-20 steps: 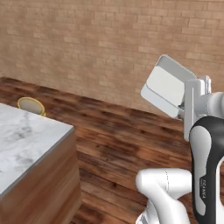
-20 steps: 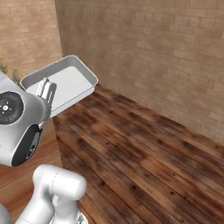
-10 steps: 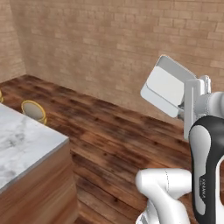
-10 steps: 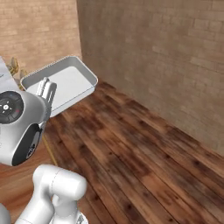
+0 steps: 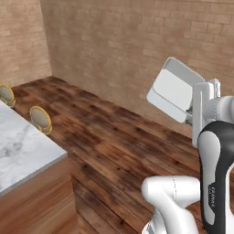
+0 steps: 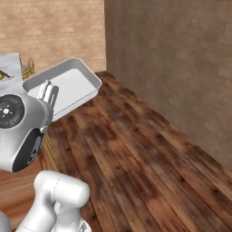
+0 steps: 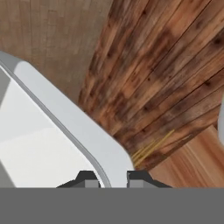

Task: Retrieve the tupperware and aluminum foil from the cabinet and place them on the dining counter near the plate with fish and lemon to prepare for storing leftovers.

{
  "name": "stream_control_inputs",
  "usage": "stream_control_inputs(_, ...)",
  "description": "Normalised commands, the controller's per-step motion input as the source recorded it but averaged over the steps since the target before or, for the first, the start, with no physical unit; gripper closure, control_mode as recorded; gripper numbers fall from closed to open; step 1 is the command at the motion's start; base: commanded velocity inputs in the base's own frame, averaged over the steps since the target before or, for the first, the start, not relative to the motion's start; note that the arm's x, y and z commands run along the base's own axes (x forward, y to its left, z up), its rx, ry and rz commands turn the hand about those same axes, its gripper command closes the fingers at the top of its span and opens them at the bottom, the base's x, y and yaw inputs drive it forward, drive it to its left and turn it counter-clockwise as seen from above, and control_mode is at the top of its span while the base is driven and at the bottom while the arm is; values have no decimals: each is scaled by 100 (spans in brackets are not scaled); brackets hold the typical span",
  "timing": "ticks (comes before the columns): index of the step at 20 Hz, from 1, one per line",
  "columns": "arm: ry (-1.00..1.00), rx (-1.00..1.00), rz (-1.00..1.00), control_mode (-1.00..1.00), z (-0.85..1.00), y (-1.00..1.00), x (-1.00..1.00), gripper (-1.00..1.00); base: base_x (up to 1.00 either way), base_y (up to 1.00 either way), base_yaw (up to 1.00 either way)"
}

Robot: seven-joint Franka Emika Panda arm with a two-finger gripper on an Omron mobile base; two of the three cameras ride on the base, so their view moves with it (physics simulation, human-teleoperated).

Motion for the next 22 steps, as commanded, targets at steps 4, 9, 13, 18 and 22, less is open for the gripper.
stream_control_inputs(4,0,0,0,100,0,0,0,100,67,-37,33)
stream_control_inputs(9,0,0,0,100,0,0,0,100,66,-47,34)
stream_control_inputs(13,0,0,0,100,0,0,0,100,70,-52,38)
stream_control_inputs(18,0,0,0,100,0,0,0,100,69,-44,40)
stream_control_inputs(22,0,0,0,100,0,0,0,100,60,-44,43)
